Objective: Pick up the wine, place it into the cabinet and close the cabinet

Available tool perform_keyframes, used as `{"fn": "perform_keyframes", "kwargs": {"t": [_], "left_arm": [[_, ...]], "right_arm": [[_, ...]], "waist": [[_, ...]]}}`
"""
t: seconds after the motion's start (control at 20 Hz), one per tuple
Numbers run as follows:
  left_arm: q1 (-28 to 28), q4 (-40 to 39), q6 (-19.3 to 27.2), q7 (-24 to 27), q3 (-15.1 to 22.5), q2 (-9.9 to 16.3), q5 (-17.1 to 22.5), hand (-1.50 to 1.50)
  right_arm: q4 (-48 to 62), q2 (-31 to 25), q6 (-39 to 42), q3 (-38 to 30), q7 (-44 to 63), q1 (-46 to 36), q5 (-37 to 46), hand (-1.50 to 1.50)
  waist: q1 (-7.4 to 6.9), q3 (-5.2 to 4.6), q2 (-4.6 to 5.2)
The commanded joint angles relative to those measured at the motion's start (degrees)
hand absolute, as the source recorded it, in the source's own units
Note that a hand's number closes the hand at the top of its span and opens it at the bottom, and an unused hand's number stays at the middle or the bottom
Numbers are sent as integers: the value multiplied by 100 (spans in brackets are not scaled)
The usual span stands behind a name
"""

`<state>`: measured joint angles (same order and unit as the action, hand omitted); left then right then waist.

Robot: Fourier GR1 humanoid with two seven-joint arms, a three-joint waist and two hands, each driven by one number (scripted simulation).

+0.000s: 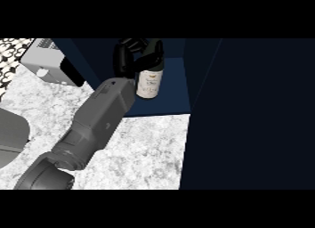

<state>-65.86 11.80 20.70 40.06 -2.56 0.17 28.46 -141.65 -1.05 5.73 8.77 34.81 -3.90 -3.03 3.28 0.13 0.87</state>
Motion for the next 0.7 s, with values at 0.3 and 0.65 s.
{"fn": "perform_keyframes", "kwargs": {"t": [0.3, 0.65], "left_arm": [[40, -412, 15, 318, -201, 86, -17, 150], [14, -614, 196, 325, -157, 107, -180, -150]], "right_arm": [[-590, -37, 131, 143, 117, 361, -171, -150], [-268, 56, 109, 130, -13, 233, -136, -150]], "waist": [[53, -19, 31], [89, -19, 63]]}}
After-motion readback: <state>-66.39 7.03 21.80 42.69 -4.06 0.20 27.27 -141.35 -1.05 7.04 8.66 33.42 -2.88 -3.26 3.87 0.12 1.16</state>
